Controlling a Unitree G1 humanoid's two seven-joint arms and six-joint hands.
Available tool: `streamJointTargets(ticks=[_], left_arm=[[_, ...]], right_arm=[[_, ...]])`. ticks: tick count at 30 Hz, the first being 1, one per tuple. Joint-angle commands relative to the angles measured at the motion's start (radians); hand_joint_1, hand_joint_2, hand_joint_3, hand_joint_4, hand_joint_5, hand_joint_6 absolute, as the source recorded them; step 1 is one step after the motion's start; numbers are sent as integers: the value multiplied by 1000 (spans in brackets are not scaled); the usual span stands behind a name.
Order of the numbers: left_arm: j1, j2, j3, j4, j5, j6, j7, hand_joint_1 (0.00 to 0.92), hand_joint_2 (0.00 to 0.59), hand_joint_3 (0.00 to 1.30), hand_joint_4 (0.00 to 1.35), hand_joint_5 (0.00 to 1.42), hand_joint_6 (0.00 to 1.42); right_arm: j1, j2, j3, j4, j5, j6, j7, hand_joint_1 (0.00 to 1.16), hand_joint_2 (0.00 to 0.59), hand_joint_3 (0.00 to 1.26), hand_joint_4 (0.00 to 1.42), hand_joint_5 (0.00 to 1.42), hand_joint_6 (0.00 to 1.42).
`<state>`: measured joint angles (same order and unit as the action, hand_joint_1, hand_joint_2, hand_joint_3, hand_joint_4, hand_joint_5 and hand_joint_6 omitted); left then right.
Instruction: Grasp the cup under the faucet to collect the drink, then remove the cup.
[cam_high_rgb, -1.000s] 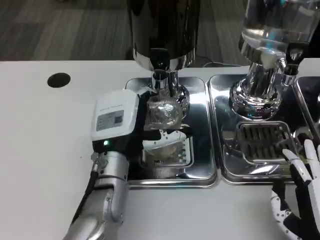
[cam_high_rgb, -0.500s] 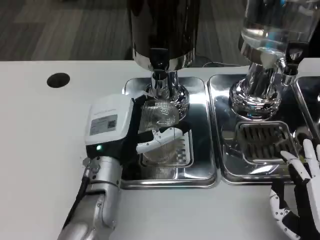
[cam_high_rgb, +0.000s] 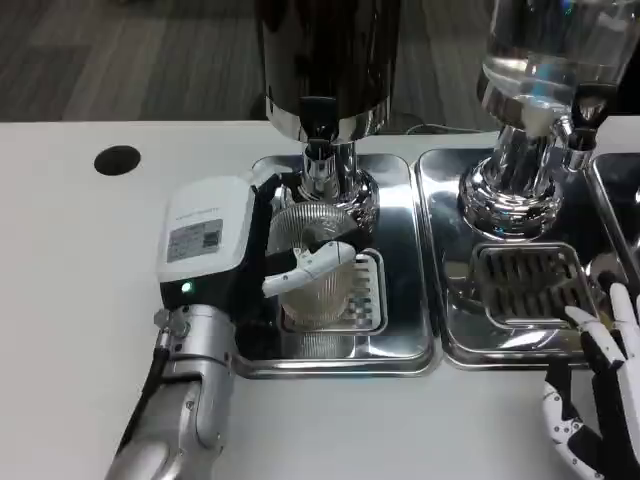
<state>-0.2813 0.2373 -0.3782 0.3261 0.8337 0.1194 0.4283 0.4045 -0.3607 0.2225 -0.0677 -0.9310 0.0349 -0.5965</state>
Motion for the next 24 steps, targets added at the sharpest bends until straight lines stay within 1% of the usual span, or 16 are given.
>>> streamJointTargets(ticks=[1, 4, 6, 12, 15, 17, 21, 23, 24], left_arm=[[70, 15, 35, -139, 1, -20, 52, 0, 31, 326, 262, 391, 434], [109, 28, 58, -225, 0, -30, 52, 0, 34, 312, 258, 384, 417], [130, 41, 76, -282, 0, -35, 39, 0, 34, 282, 224, 370, 385], [166, 60, 117, -374, -13, -53, 8, 0, 39, 255, 188, 352, 359], [165, 71, 137, -436, -42, -89, -22, 0, 39, 244, 175, 332, 330], [148, 73, 141, -457, -49, -88, -59, 0, 39, 242, 174, 331, 327], [104, 66, 133, -447, -66, -87, -139, 0, 49, 262, 186, 330, 333], [98, 60, 127, -440, -64, -93, -154, 0, 50, 283, 211, 342, 350], [99, 56, 115, -434, -55, -94, -154, 0, 57, 294, 222, 354, 355]], right_arm=[[9, -2, -11, 9, 8, -16, -16, 431, 545, 281, 10, 0, 79], [10, -7, -16, 3, 7, -18, -14, 431, 545, 280, 10, 0, 79], [11, -9, -19, -3, 6, -19, -13, 431, 545, 276, 11, 0, 79], [16, -7, -16, -25, -7, -16, -12, 429, 544, 260, 11, 0, 79], [23, -2, -12, -29, -12, -15, -12, 429, 544, 260, 11, 0, 79], [26, 0, -9, -29, -14, -15, -13, 429, 544, 260, 11, 0, 80], [46, 5, -12, -40, -11, -18, -20, 428, 544, 259, 11, 0, 81], [54, 5, -18, -42, -4, -19, -19, 428, 544, 259, 11, 0, 81], [60, 4, -23, -41, 1, -21, -20, 428, 544, 259, 11, 0, 81]])
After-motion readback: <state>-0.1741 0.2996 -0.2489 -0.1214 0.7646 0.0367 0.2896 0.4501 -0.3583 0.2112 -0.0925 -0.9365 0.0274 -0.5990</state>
